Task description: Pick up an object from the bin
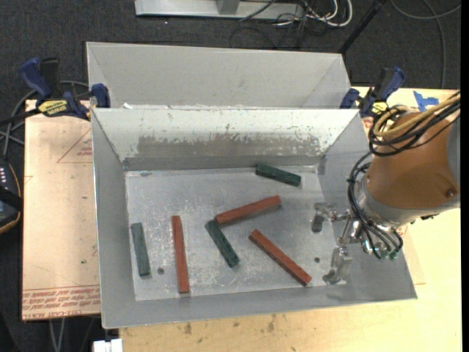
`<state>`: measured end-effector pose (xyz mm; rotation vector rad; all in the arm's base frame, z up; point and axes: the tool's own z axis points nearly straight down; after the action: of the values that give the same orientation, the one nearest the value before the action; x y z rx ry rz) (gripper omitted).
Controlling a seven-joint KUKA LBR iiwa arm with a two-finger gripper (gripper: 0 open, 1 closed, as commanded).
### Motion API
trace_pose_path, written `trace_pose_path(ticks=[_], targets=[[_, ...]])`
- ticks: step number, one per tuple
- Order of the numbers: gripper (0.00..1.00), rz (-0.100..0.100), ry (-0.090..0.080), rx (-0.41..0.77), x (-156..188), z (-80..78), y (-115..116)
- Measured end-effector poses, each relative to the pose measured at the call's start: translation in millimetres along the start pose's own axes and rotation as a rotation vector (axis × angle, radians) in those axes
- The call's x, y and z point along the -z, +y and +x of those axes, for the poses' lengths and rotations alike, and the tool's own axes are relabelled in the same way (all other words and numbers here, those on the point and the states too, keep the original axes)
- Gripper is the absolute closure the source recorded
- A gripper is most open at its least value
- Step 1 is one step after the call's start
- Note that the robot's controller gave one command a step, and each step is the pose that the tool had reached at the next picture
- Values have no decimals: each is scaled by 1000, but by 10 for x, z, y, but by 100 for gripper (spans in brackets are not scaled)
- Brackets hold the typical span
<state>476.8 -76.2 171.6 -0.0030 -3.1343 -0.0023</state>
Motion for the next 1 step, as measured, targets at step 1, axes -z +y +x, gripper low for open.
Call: trace_pose_path(ticks=[1], targets=[[0,-1,-1,-38,-1049,-319,118]])
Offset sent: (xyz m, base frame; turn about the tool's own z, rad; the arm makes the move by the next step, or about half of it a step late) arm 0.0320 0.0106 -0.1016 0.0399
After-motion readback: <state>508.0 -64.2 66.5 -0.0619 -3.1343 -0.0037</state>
